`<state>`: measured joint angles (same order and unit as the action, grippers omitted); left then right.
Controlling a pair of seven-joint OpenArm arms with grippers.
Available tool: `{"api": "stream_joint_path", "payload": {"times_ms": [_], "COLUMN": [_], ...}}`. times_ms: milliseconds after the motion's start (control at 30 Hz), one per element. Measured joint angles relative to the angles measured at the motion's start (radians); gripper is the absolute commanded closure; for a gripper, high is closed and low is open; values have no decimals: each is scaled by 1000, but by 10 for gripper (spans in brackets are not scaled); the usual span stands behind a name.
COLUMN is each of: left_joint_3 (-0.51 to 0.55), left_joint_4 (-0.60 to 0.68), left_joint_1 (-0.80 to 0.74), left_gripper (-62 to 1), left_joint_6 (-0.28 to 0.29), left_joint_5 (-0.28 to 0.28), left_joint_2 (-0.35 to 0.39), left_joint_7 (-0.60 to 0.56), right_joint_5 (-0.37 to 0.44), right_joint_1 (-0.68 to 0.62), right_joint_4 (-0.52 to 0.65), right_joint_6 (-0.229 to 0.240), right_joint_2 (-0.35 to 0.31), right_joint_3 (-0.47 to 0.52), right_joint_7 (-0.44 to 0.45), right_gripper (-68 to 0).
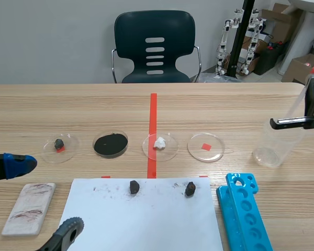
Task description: Put the dropper in the beaker
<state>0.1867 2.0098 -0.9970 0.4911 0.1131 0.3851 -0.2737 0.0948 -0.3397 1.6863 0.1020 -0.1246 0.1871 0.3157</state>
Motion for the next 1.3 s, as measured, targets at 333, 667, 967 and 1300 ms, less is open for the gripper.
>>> {"api": "stream_joint_path", "payload": {"times_ms": [333,667,967,1300], "left_joint_3": [0,0,0,0], "left_joint_4": [-1,-1,-1,-1], "left_joint_1": [0,0,0,0], "left_gripper": [-605,-605,-605,-605], "left_joint_6": [0,0,0,0], "left_joint_5": [0,0,0,0], "left_joint_2": [0,0,0,0], "left_joint_7": [0,0,0,0], "right_joint_5": [32,42,41,41], "right_joint_1": [176,197,203,209], "right_joint_4": [-147,-267,-335,-387], "right_joint_6": [61,60,113,112], "right_joint_2": [-3,-3,-3,-3], "right_joint_3": [24,21,20,20], "right_joint_7": [-58,-59,-48,-49], "right_gripper": [-24,-24,-24,-53]}}
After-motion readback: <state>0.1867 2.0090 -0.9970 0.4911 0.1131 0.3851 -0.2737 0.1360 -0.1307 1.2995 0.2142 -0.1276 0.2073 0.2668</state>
